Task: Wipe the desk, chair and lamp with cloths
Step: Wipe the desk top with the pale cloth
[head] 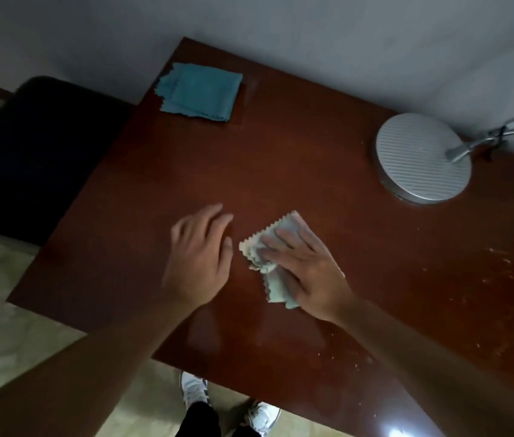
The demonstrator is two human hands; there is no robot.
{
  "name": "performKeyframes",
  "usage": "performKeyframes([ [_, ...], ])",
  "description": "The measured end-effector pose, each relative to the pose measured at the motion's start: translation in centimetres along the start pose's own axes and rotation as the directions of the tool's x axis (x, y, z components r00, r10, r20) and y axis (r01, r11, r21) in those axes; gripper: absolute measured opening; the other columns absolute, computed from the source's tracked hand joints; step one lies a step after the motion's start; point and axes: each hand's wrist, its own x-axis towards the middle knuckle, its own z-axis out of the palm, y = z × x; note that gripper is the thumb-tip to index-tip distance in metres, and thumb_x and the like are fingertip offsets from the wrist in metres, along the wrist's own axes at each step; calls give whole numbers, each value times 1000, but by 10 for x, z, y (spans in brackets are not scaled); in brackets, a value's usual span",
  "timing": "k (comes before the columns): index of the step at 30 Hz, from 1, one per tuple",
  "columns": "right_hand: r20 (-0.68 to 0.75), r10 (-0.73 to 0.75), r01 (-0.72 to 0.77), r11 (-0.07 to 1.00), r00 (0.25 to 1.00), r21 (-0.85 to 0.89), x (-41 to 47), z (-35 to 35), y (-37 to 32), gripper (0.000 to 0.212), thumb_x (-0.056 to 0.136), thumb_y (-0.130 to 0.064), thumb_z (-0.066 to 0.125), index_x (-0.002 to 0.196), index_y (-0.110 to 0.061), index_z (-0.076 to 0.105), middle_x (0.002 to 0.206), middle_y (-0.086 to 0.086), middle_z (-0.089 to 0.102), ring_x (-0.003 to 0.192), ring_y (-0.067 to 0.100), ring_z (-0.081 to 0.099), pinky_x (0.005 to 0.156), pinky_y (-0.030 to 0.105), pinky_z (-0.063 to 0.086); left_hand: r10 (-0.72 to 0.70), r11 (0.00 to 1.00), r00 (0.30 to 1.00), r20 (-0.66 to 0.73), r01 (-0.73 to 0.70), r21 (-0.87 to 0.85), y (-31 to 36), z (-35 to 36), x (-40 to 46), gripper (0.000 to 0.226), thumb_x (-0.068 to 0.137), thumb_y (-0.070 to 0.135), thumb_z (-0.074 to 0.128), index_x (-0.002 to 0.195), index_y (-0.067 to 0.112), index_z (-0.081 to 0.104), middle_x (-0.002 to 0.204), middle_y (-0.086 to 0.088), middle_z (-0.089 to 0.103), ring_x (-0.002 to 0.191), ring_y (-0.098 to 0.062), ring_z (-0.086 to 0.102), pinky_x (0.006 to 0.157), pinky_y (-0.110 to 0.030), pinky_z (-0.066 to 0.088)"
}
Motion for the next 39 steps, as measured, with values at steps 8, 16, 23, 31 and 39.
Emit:
performKeyframes([
  [8, -154, 424, -441, 892, 893, -101, 88, -29, 80, 40, 103, -22, 45, 142, -25, 53, 150, -3, 49, 148, 17, 30, 124, 40, 11, 71, 997, 993, 96, -70, -23, 26, 31, 47, 42, 95, 30, 46, 133, 12, 54, 146, -8, 49, 140, -24, 41, 109, -49, 33],
  [16, -107, 574, -583, 790, 812, -191, 94, -25, 88, 53, 104, -43, 28, 156, -33, 25, 165, -5, 19, 154, 15, 3, 125, 39, -5, 44, 999, 990, 133, -46, 9, 31, 56, 139, 46, 97, 36, 39, 134, 12, 51, 146, -10, 49, 141, -25, 39, 112, -48, 29],
  [23, -182, 591, -619, 747, 786, -243, 130, -50, 142, 50, 107, -35, 28, 156, -29, 28, 163, -3, 26, 153, 21, 13, 124, 39, -4, 55, 998, 989, 139, -59, 20, 29, 57, 144, 50, 90, 41, 46, 130, 12, 55, 142, -7, 52, 138, -23, 41, 113, -45, 30],
  [31, -190, 618, -641, 684, 763, -348, 186, -81, 222, 51, 106, -34, 28, 155, -21, 31, 160, 4, 31, 148, 27, 24, 122, 44, 7, 32, 999, 982, 187, -36, 17, 30, 58, 146, 52, 92, 44, 44, 132, 13, 53, 146, -7, 47, 141, -23, 37, 116, -44, 25],
  [39, -62, 527, -514, 789, 848, -336, 134, -50, 140, 57, 104, -41, 17, 156, -22, 25, 163, 7, 24, 152, 31, 13, 123, 53, 4, 38, 998, 980, 194, -46, 39, 30, 59, 145, 52, 93, 44, 44, 132, 10, 53, 146, -11, 46, 140, -27, 37, 114, -47, 27],
])
